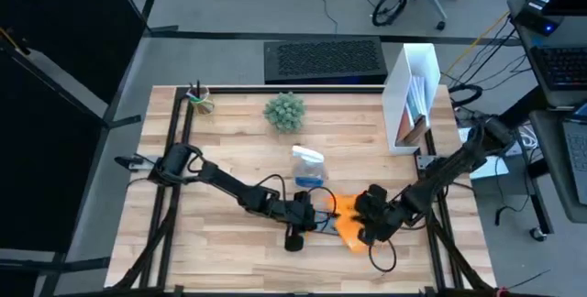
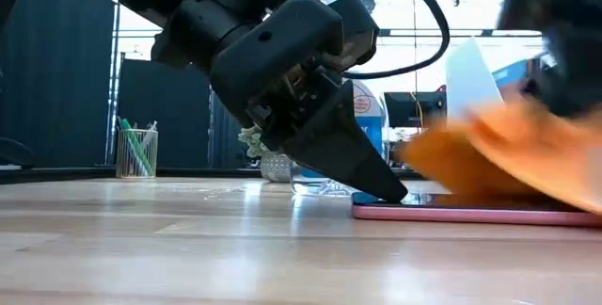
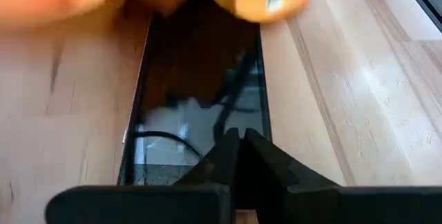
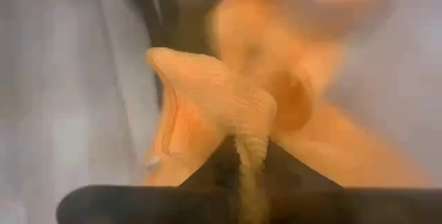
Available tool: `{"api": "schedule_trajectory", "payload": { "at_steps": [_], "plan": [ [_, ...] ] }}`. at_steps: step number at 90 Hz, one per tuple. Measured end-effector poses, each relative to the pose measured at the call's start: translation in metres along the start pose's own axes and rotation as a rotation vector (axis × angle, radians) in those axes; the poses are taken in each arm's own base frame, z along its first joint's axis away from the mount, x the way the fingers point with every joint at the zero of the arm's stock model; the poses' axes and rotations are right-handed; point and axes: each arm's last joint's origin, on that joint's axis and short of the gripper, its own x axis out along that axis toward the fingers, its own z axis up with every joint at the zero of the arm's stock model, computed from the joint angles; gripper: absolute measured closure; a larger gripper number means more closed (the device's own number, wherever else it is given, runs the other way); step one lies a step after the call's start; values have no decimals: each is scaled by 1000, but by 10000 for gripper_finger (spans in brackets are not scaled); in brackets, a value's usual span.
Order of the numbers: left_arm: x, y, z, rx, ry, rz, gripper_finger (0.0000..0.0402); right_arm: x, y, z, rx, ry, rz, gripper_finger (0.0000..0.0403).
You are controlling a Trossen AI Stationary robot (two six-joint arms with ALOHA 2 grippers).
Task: Apply microfiber cloth
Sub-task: Wipe the front of the cellphone with the yellow microfiber cloth
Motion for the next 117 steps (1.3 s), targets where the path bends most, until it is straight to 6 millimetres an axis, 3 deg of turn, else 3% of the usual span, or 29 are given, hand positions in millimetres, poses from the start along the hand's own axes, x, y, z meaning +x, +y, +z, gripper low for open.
{"api": "schedule_trajectory", "payload": {
  "at_steps": [11, 25, 40, 55, 68, 99, 109, 117],
  "plan": [
    [0, 0, 0, 0, 0, 0, 387, 15, 4, 18, 9, -146, 21, 399],
    [0, 0, 0, 0, -1, 0, 387, 48, 0, 19, 16, -155, 0, 399],
    [0, 0, 0, -2, -1, 0, 387, 83, -1, 6, 31, -105, 40, 399],
    [0, 0, 0, -2, 0, 0, 387, 92, 2, -11, 43, -16, 55, 399],
    [0, 0, 0, -10, 0, -1, 387, 76, 6, -27, 9, 89, 25, 399],
    [0, 1, 0, -27, 2, 9, 387, 17, 6, -56, -86, 294, -52, 399],
    [0, 1, 0, -27, 1, 10, 387, -2, 5, -57, -90, 328, -21, 399],
    [0, 1, 0, -27, -2, 10, 387, -15, 10, -44, -83, 251, 57, 399]
  ]
}}
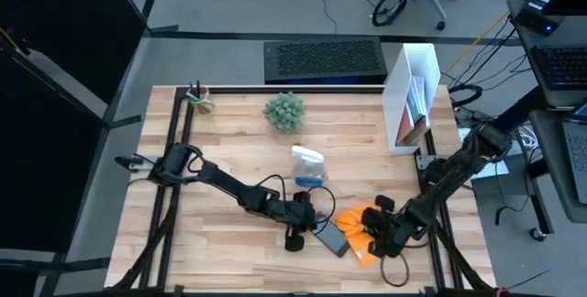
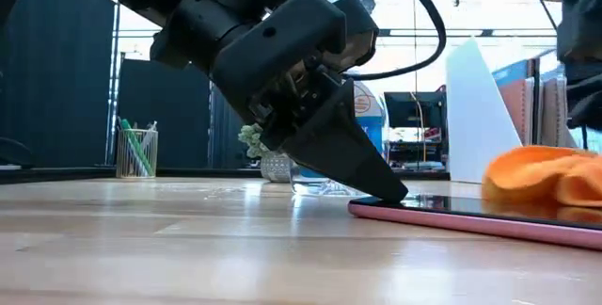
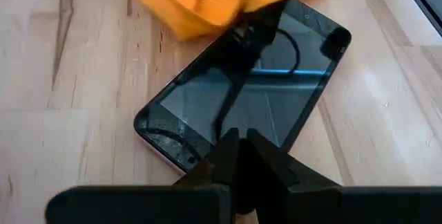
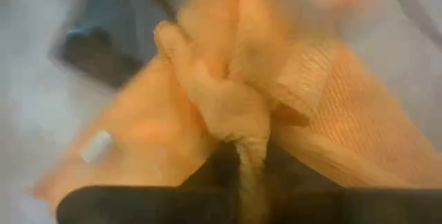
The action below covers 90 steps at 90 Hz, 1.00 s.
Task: Apply microfiber cloth
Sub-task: Wipe the front of the cellphone with the yellow microfiber cloth
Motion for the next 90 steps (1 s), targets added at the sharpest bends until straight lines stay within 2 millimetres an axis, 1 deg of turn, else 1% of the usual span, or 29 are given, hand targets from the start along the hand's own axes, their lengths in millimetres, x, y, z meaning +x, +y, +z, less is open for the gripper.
{"api": "schedule_trajectory", "payload": {
  "at_steps": [8, 12, 17, 22, 29, 44, 58, 68, 75, 83, 90],
  "plan": [
    [0, 0, 0, 0, -2, 0, 387, -11, 4, 16, -45, -185, 20, 399],
    [0, 0, 0, 0, -2, 1, 387, -11, 4, 24, -98, -252, 11, 399],
    [0, 0, 0, 0, -3, 1, 387, -7, 3, 33, -168, -286, 10, 399],
    [0, 0, 0, 0, -3, 1, 387, 1, 2, 42, -214, -292, 14, 399],
    [0, 0, 0, 0, -3, 2, 387, 20, -3, 52, -265, -263, 24, 399],
    [0, 0, 0, 0, -3, 2, 387, 58, -7, 67, -366, -252, 151, 399],
    [0, 0, 0, 0, -3, 2, 387, 87, -10, 69, -447, -290, 148, 399],
    [0, 1, 0, -1, 1, 4, 387, 100, -14, 64, -429, -254, 143, 399],
    [0, 1, 0, 0, 2, 4, 387, 103, -11, 59, -410, -225, 171, 399],
    [0, 0, 0, 1, 0, -1, 387, 100, -3, 50, -415, -212, 179, 399],
    [0, 0, 0, 2, -2, -2, 387, 96, 5, 40, -420, -175, 224, 399]
  ]
}}
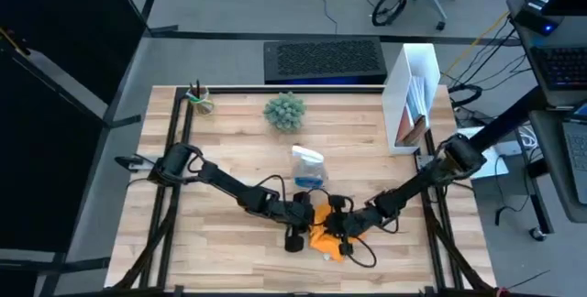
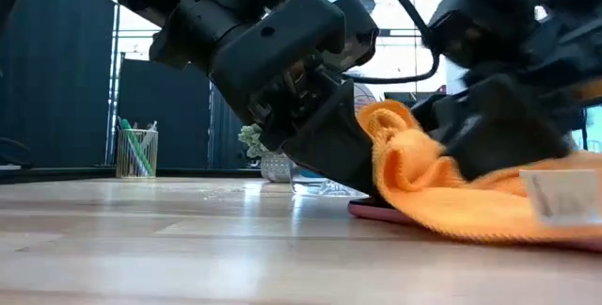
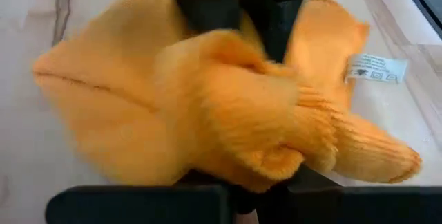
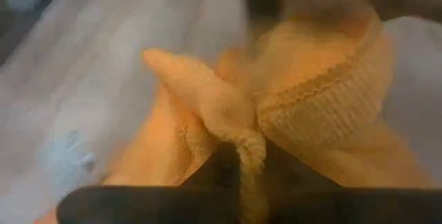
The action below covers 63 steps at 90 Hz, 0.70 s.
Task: Apply microfiber cloth
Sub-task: Wipe the front of the cellphone with the yellow microfiber cloth
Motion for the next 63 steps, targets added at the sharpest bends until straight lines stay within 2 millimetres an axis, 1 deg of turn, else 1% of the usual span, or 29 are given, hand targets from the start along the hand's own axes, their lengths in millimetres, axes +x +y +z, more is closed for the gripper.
{"api": "schedule_trajectory", "payload": {
  "at_steps": [24, 34, 45, 56, 63],
  "plan": [
    [0, 2, -2, -3, 19, 19, 387, -11, 35, -15, 50, 77, 162, 399],
    [0, 2, -2, -2, 17, 18, 387, -18, 42, -16, 50, 99, 192, 399],
    [0, 2, -2, 0, 15, 16, 387, -23, 38, -15, 13, 82, 97, 399],
    [0, 2, -2, -1, 14, 16, 387, -19, 23, -8, -35, 39, -3, 399],
    [0, 2, -1, -2, 12, 14, 387, -17, 12, -3, -52, 27, -32, 399]
  ]
}}
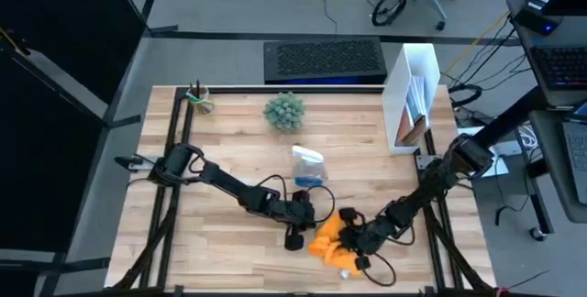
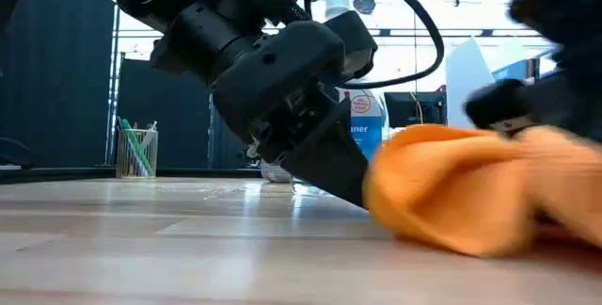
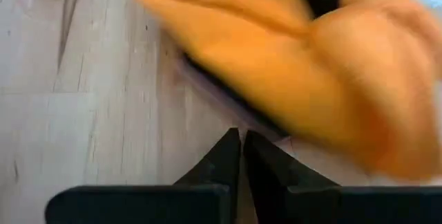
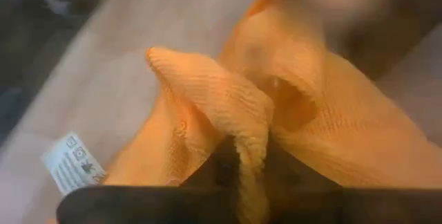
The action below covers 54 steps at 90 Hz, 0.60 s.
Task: Apply microfiber cloth
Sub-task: Wipe the front of the cellphone with the yellow microfiber cloth
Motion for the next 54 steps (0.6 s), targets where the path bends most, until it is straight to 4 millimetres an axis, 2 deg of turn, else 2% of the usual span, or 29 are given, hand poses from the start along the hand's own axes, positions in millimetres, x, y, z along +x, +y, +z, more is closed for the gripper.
{"api": "schedule_trajectory", "payload": {
  "at_steps": [8, 15, 27, 36, 46, 54],
  "plan": [
    [-3, -1, 3, 0, -7, -2, 387, 0, -9, 9, -31, -45, 5, 399],
    [-7, -3, 6, 3, -12, -4, 387, -9, -10, 19, -55, -75, 0, 399],
    [-16, -7, 13, 21, -25, 20, 387, -51, 2, 55, -1, -182, 71, 399],
    [-21, -9, 27, 30, -86, 11, 387, -90, 14, 70, 91, -206, 143, 399],
    [-21, -10, 29, 31, -89, 11, 387, -127, 29, 69, 257, -198, 251, 399],
    [-20, -6, 31, 26, -99, 19, 387, -135, 45, 55, 333, -129, 273, 399]
  ]
}}
